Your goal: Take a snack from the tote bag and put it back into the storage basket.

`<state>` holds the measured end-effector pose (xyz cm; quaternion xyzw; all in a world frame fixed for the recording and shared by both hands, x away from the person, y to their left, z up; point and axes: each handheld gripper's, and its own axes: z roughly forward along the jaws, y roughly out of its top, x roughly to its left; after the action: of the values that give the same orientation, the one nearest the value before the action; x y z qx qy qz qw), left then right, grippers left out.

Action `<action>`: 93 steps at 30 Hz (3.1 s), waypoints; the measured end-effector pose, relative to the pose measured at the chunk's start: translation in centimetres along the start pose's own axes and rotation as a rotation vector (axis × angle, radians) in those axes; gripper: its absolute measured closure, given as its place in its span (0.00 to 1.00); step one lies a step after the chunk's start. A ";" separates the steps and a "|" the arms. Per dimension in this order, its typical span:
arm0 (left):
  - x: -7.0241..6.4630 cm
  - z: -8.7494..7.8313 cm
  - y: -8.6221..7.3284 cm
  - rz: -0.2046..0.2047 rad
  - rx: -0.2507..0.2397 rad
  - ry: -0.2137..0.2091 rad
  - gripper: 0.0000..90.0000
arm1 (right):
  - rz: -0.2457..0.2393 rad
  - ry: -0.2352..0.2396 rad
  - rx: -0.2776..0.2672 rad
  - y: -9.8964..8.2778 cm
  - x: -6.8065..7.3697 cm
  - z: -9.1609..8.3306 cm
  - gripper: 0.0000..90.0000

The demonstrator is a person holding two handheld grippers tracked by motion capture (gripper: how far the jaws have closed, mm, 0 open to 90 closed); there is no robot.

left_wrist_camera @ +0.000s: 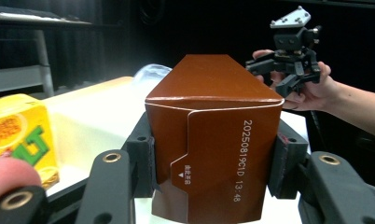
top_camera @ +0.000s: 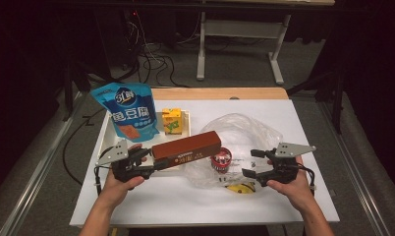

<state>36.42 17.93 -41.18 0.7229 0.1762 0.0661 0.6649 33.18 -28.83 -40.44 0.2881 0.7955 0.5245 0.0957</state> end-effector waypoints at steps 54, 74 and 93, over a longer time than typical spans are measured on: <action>3.1 -3.0 -4.1 -0.030 0.177 0.331 0.53 | 0.027 -0.030 0.019 -1.2 -0.6 0.0 0.25; 2.7 -2.7 -6.1 -0.023 0.301 0.343 0.50 | 0.030 -0.041 0.042 -2.0 -0.1 0.1 0.26; -1.3 -4.8 -3.4 -0.108 0.187 0.530 0.32 | 0.050 -0.064 0.038 -2.5 0.3 0.0 0.24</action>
<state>33.08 22.23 -43.86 0.7282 0.3876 0.2005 0.5285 32.00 -29.40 -42.62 0.3264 0.7944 0.5018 0.1026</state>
